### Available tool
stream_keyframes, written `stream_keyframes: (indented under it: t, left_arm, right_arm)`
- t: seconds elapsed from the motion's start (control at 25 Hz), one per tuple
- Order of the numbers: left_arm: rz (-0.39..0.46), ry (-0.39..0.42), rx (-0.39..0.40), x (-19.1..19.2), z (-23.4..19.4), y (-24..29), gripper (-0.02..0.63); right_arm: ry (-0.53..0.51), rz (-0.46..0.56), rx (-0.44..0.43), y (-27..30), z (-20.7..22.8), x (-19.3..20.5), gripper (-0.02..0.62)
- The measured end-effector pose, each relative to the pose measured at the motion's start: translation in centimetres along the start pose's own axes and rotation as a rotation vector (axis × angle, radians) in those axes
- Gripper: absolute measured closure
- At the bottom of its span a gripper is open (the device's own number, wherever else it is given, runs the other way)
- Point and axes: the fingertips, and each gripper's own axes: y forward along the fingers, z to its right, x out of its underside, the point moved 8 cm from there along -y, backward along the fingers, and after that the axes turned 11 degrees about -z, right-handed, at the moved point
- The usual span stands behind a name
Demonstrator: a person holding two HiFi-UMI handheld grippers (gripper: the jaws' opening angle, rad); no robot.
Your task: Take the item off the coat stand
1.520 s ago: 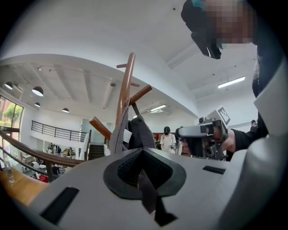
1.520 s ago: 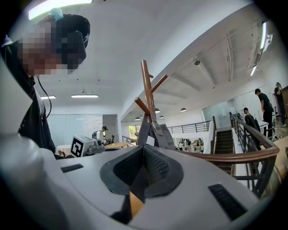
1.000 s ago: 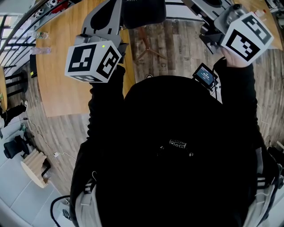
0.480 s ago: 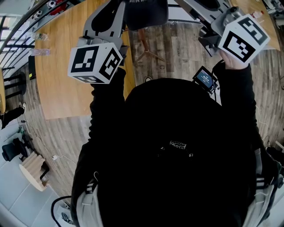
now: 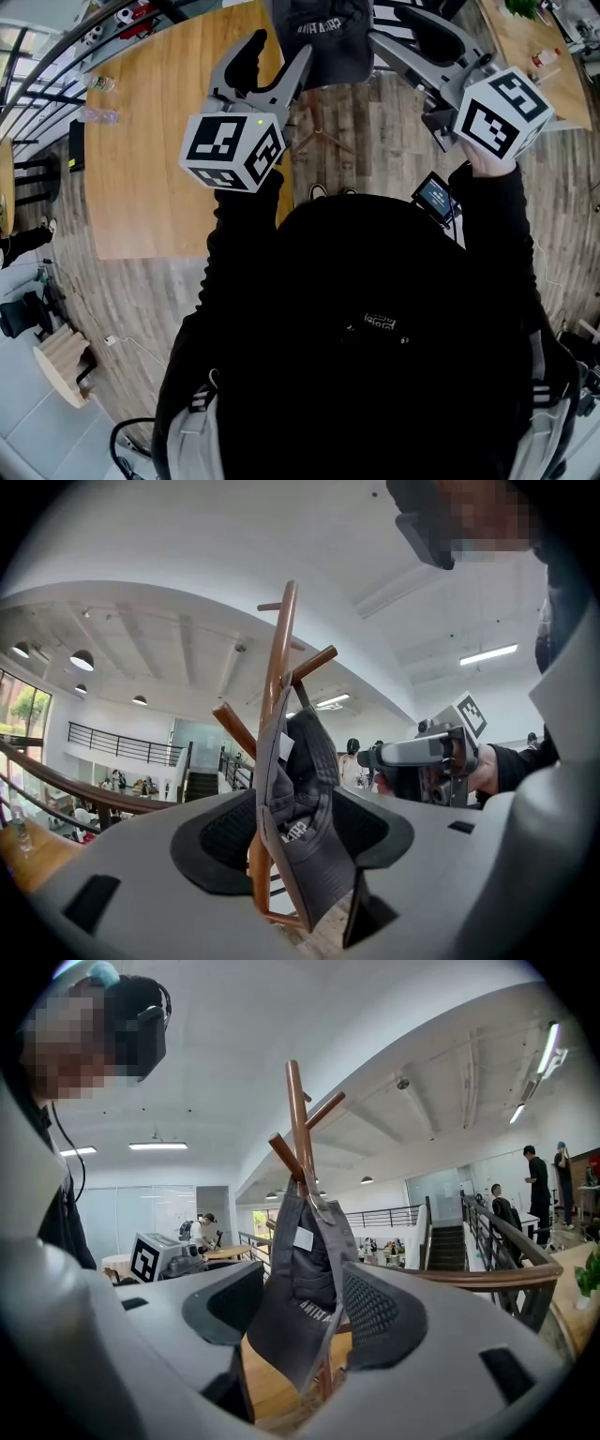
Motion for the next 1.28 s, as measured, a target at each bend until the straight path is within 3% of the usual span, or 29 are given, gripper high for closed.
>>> stream_keyframes:
  t: [0.56,0.96,1.28]
  left_arm:
    - [0.005,-0.018,0.042,0.6,-0.9,1.9,0.357]
    - [0.024,-0.026,0.023,-0.1,-2.6,3.1,0.357]
    - [0.040,-0.022,0.019,-0.7,-3.7,3.7,0.402]
  right_arm:
    - [0.011,-0.052,0.021,2.1,1.4,1.0,0.341]
    - [-0.032,-0.077,0.015,3.6,2.6,-0.4,0.345]
    - [-0.067,-0.091,0.046,4.9,3.1,-1.0,0.435]
